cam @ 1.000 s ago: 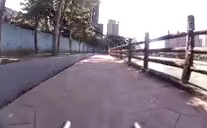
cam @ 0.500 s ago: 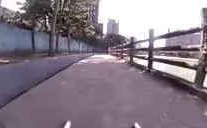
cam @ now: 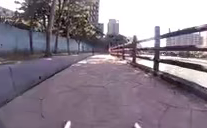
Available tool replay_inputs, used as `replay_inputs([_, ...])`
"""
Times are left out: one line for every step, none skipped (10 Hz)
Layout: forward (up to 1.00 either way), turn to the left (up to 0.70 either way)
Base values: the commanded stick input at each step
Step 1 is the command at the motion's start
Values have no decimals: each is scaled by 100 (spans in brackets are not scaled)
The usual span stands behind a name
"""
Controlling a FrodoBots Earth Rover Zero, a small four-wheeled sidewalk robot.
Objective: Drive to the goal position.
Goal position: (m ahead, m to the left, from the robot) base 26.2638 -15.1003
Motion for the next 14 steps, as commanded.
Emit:
replay_inputs([70,0])
replay_inputs([70,0])
replay_inputs([70,0])
replay_inputs([70,0])
replay_inputs([70,0])
replay_inputs([70,0])
replay_inputs([70,0])
replay_inputs([70,0])
replay_inputs([70,0])
replay_inputs([70,0])
replay_inputs([70,0])
replay_inputs([70,0])
replay_inputs([70,0])
replay_inputs([70,0])
